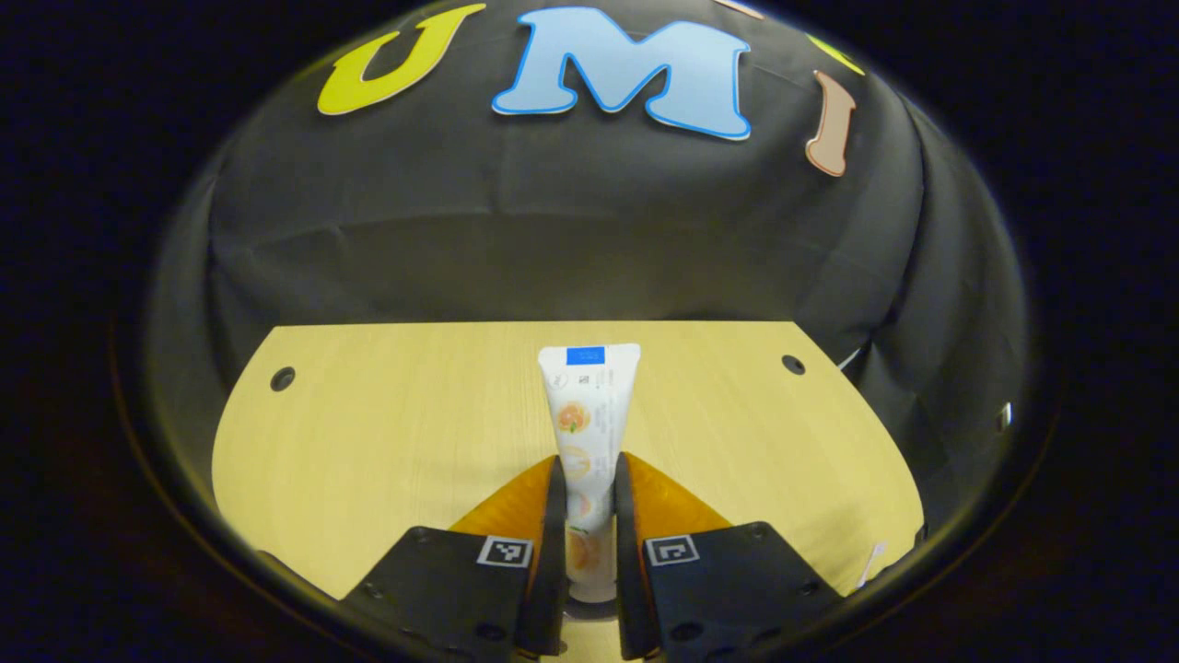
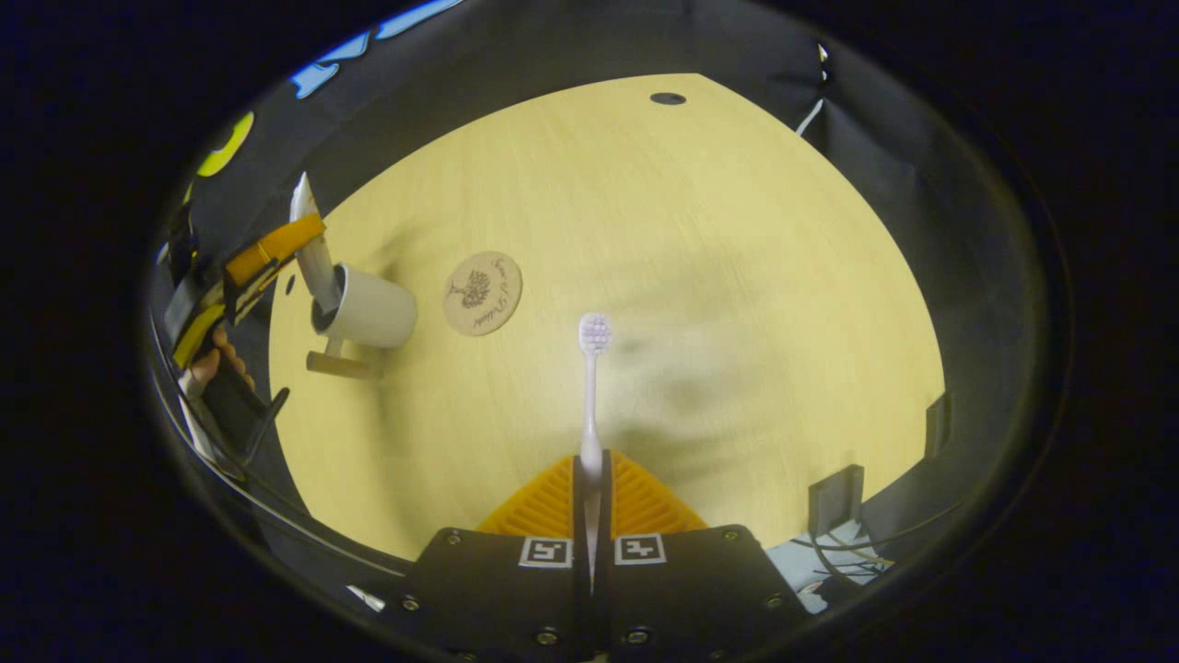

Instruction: Put the toothbrush and toothpaste on the desktop into the cup, then pick up the cup and place it on the coaster on the desktop.

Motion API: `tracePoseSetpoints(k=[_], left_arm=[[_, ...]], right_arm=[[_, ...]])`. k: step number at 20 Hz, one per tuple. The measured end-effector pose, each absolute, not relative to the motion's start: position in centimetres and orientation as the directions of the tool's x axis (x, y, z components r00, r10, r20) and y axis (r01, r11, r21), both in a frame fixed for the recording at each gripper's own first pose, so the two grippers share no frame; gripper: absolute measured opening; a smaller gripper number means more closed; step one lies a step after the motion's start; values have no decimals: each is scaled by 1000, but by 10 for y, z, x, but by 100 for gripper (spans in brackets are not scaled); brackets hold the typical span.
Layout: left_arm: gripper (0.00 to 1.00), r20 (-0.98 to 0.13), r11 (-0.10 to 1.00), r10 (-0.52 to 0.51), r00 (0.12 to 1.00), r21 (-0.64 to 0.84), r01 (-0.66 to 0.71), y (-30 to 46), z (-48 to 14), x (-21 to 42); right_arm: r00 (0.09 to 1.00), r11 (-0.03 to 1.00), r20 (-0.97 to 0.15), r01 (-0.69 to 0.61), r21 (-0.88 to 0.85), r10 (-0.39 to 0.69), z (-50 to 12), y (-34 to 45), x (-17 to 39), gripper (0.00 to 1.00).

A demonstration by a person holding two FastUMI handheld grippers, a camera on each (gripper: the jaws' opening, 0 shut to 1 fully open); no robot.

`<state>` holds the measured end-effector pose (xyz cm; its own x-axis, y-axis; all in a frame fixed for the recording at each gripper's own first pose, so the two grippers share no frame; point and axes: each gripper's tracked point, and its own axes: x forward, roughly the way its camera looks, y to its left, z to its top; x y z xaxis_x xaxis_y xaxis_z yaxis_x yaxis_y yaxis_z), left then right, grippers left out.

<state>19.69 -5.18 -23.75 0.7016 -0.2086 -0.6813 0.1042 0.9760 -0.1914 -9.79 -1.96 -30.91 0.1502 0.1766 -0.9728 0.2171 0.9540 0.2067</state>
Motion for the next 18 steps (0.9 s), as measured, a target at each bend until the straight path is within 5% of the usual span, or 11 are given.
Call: tracePoseSetpoints(k=[6,18], left_arm=[[59,-688,976,-209,694,-186,109,-52,-241,182],[72,-620,973,-229,751,-173,154,-47,-203,171]], right_arm=[[166,954,-969,208,215,183,-302,-16,-84,3],[199,953,-955,162,254,220,-290,13,-60,2]])
